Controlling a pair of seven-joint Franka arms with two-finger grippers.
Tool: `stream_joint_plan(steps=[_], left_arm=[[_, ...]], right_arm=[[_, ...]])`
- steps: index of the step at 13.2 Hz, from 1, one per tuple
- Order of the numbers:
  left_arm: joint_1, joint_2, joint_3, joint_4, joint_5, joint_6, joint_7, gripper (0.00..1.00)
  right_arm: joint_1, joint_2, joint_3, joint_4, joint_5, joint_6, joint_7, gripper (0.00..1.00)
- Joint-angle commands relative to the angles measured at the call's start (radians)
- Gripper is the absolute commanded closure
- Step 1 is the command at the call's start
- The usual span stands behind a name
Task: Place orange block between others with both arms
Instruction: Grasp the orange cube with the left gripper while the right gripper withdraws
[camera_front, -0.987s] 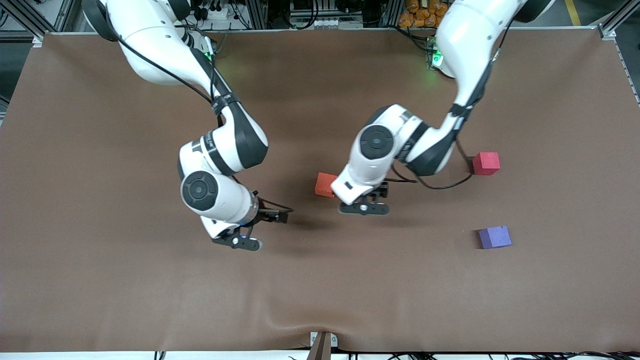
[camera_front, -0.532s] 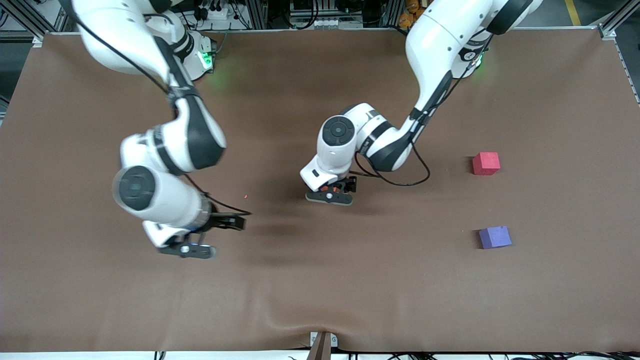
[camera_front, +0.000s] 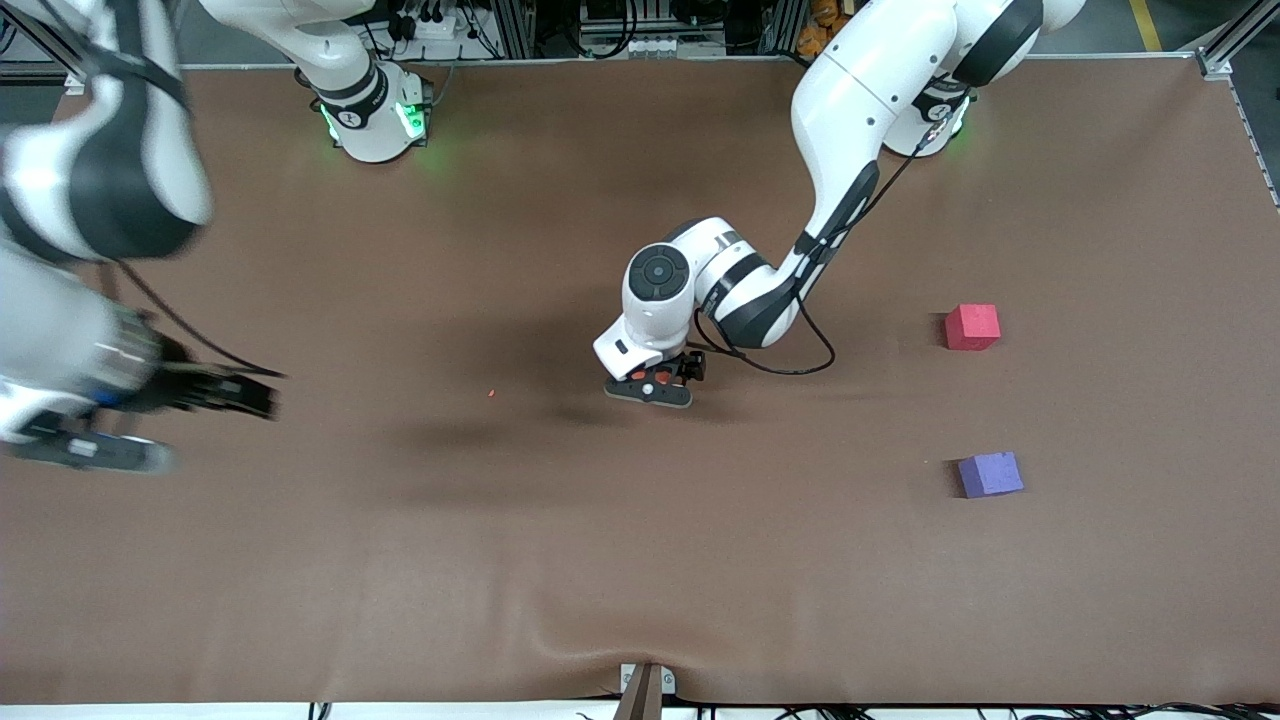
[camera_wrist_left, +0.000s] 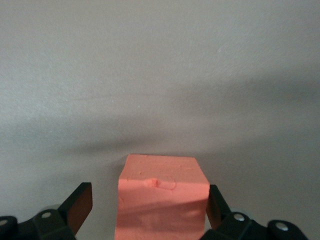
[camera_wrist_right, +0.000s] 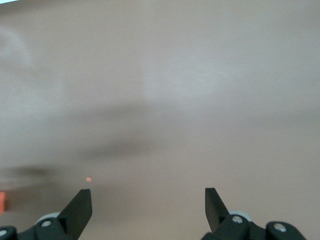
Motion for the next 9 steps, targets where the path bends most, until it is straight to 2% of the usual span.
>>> stream_joint_plan(steps=[1,3,4,6,9], left_arm=[[-0.02,0.023,0.005,0.025,0.027,0.006,-0.102,0.21],[-0.023,0.022,0.005,0.024,0.022,0.006,-0.188,0.93],[-0.029,0.019,0.005,0.024,0.025,0.006,-0.216,1.0],[-0.014,0.005,0.005,0.019,0.022,-0.005,-0.231,1.0],[0.078,-0.053,0.003,0.018,0.019,-0.051,-0.295,1.0]], right_arm=[[-0.129,-0.094,0.038,-0.082,-0.027,-0.015,-0.116,0.0],[-0.196,-0.127,0.05,-0.106,-0.025,-0.013,-0.197,0.0],[-0.219,-0.142,0.065,-0.117,-0.025,-0.013,-0.204,0.0],[-0.25,-0.199,0.079,-0.18,-0.025,-0.007,-0.205,0.0],[-0.243,-0.248,0.078,-0.218,-0.028,-0.003,-0.201,0.0]])
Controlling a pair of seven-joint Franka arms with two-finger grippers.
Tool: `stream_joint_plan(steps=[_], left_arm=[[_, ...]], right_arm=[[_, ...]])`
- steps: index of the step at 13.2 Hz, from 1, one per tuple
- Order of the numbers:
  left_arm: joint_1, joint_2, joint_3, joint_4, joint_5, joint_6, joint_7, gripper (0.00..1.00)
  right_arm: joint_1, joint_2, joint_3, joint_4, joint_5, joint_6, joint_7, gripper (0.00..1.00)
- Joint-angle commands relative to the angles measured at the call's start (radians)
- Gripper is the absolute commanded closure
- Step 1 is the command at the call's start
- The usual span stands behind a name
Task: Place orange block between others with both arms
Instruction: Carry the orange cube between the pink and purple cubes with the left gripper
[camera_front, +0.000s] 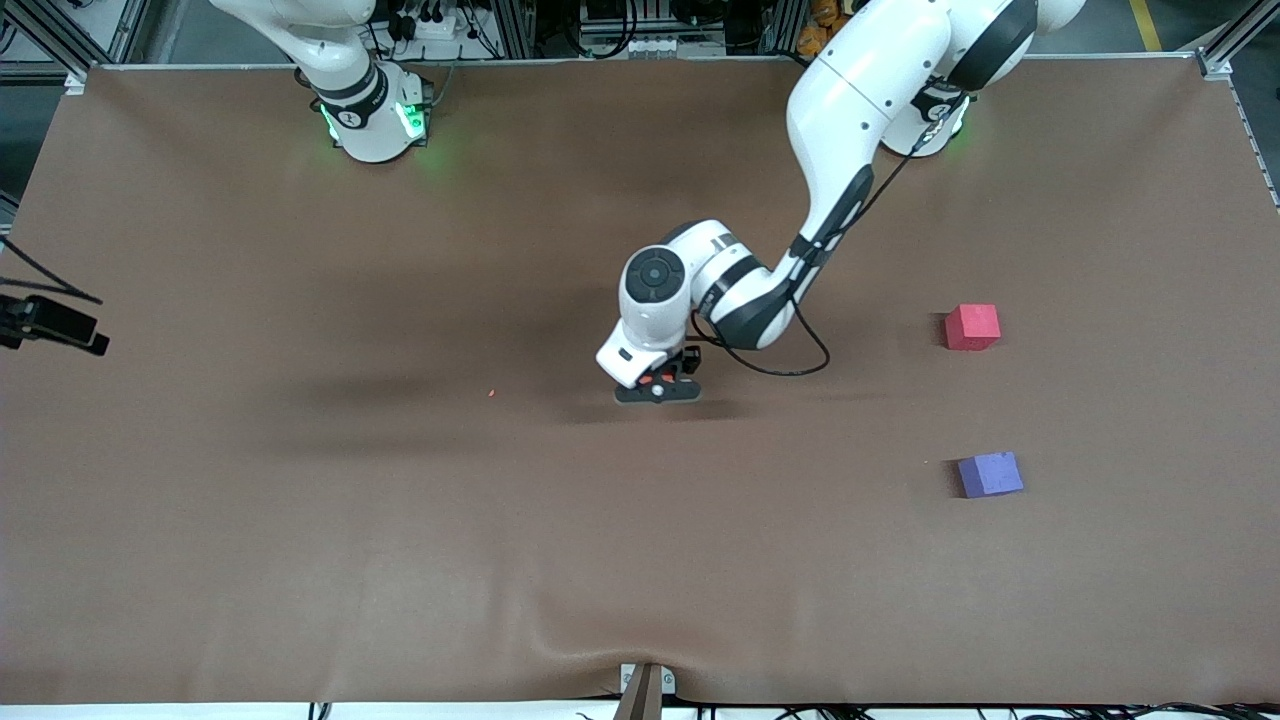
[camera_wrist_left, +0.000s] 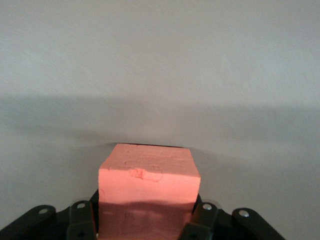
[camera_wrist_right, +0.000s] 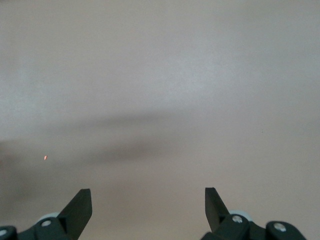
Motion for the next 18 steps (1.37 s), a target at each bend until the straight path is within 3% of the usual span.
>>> stream_joint_plan(steps=[1,5,9,15,18], left_arm=[[0.096,-0.09,-0.007,-0.002,0.019,-0.077,-0.083,1.0],[0.262,-0.199,-0.016,-0.031,0.019,-0.215,-0.053,1.0],[0.375,-0.285,-0.016,-0.112,0.021,-0.218,0.036,1.0],[0.516,-0.384,-0.016,-0.262,0.031,-0.209,0.256,1.0],[0.619,-0.425,-0.02,-0.391,0.036,-0.134,0.415,1.0]], right_arm=[[-0.009,-0.076,0.025,-0.087,-0.025,0.025,0.007,0.0],[0.014,-0.137,0.022,-0.219,-0.026,0.155,0.008,0.0],[0.085,-0.15,-0.039,-0.218,-0.029,0.128,0.016,0.0],[0.088,-0.144,-0.038,-0.204,-0.025,0.074,0.036,0.0],[0.091,-0.139,-0.036,-0.173,-0.023,0.005,0.054,0.0]])
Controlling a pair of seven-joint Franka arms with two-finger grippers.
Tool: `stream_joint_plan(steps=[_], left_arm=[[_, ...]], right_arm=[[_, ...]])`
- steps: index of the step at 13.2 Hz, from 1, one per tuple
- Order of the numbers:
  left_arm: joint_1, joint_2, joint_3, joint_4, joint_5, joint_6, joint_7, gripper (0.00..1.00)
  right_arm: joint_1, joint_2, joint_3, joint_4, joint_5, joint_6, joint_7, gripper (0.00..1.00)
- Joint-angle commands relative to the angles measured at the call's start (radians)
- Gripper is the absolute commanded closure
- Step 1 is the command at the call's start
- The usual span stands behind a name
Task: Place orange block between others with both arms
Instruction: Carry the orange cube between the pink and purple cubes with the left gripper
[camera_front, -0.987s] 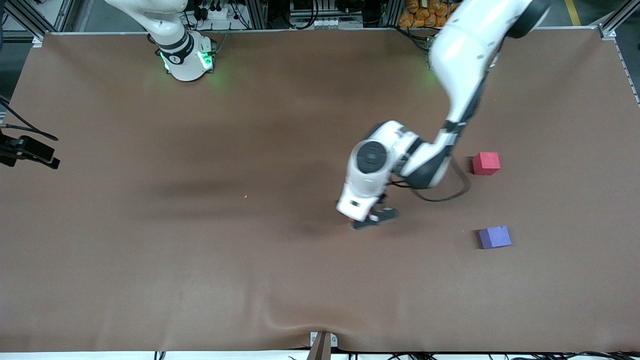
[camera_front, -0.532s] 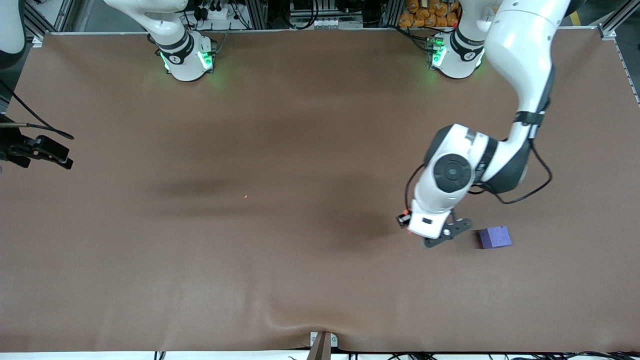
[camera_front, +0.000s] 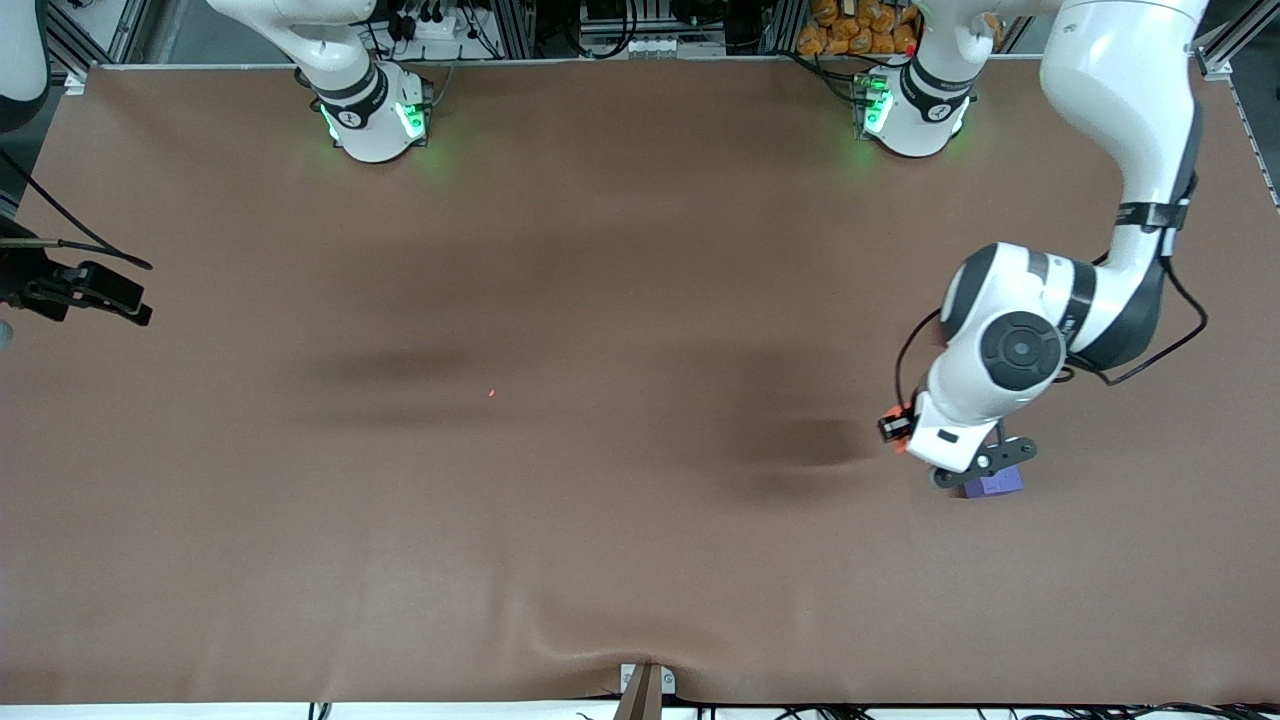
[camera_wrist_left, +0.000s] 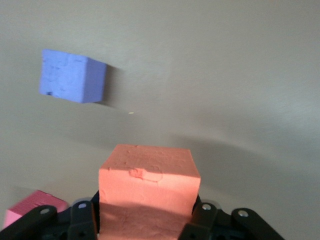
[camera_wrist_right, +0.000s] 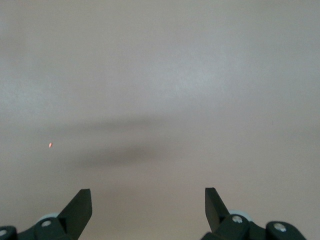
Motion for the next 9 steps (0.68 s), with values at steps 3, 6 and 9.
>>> stream_joint_plan(steps=[3,6,9], left_arm=[[0.169,-0.068,-0.034,-0.19,0.027,0.146,0.242,1.0],[0.235,-0.062,-0.035,-0.239,0.027,0.166,0.377,1.0],[0.264,-0.061,-0.034,-0.298,0.024,0.185,0.419,1.0]], right_arm=[[0.029,-0.018,-0.01,0.026,-0.019,-0.093,0.026,0.0],[0.05,-0.009,-0.015,0.027,-0.019,-0.094,0.026,0.0],[0.053,0.007,-0.015,0.049,-0.019,-0.094,0.026,0.0]])
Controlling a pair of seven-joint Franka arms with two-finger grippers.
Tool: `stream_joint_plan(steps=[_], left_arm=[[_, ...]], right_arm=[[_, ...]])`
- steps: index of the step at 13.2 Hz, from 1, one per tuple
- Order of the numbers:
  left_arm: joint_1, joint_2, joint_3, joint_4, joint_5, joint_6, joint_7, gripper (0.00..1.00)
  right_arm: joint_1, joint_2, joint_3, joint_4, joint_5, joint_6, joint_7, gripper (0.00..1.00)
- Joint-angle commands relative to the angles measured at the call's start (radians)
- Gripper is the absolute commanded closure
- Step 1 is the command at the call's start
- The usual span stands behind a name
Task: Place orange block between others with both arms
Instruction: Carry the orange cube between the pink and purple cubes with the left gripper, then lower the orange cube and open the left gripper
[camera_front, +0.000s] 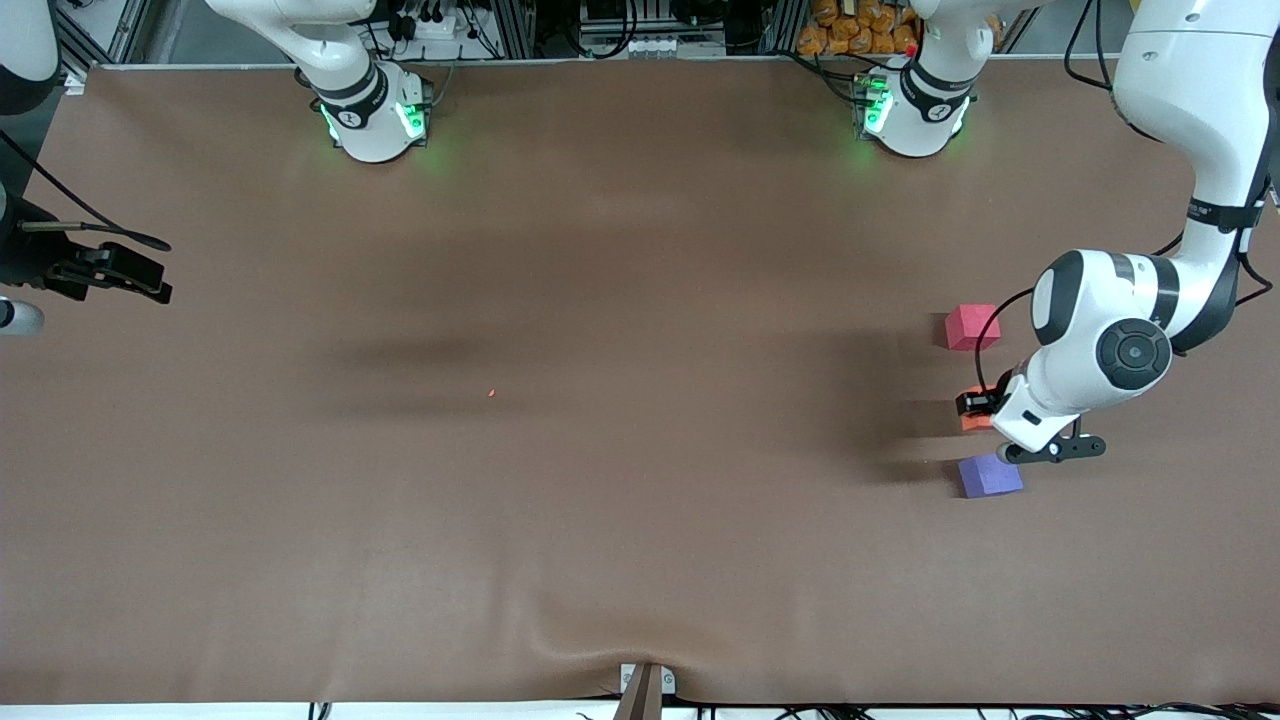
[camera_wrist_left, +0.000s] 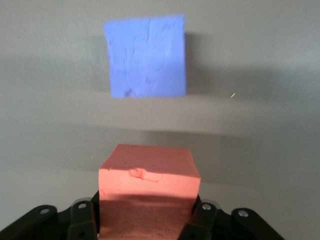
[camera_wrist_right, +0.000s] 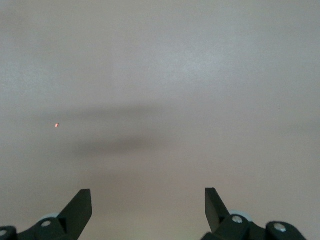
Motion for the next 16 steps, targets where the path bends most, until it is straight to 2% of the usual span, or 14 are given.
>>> stream_joint_plan(steps=[1,6,9,11,12,13,14,15,16], left_arm=[[0.026,-0.031,-0.018,-0.081,0.022,0.036,0.021,1.0],[0.065,0.021,-0.018,-0.093,0.022,0.116,0.051,1.0],[0.065,0.044,-0.018,-0.086,0.014,0.139,0.05,1.0],[0.065,0.052,-0.018,-0.086,0.011,0.149,0.05,1.0],[0.065,0.053,-0.018,-0.084,0.011,0.149,0.05,0.95],[0.063,0.055,-0.018,-0.084,0.011,0.149,0.05,0.36],[0.057,0.053,-0.018,-0.084,0.012,0.149,0.051,0.0],[0.049,0.041,-0.018,-0.084,0.011,0.146,0.042,0.0],[0.049,0.012,-0.027,-0.084,0.012,0.139,0.044,0.0]], right_arm=[[0.029,0.017,-0.014,0.031,-0.021,-0.012,0.015,0.0],[0.051,0.04,-0.015,0.059,-0.023,-0.017,0.086,0.0],[0.046,0.06,-0.015,0.091,-0.012,-0.105,0.087,0.0],[0.04,0.058,-0.014,0.091,-0.006,-0.107,0.087,0.0],[0.037,0.06,-0.014,0.091,-0.004,-0.107,0.089,0.0],[0.028,0.06,-0.014,0.089,0.003,-0.107,0.089,0.0],[0.013,0.06,-0.014,0.089,0.034,-0.106,0.092,0.0],[0.002,0.06,-0.014,0.088,0.072,-0.107,0.127,0.0],[0.002,0.06,-0.014,0.089,0.073,-0.104,0.153,0.0]])
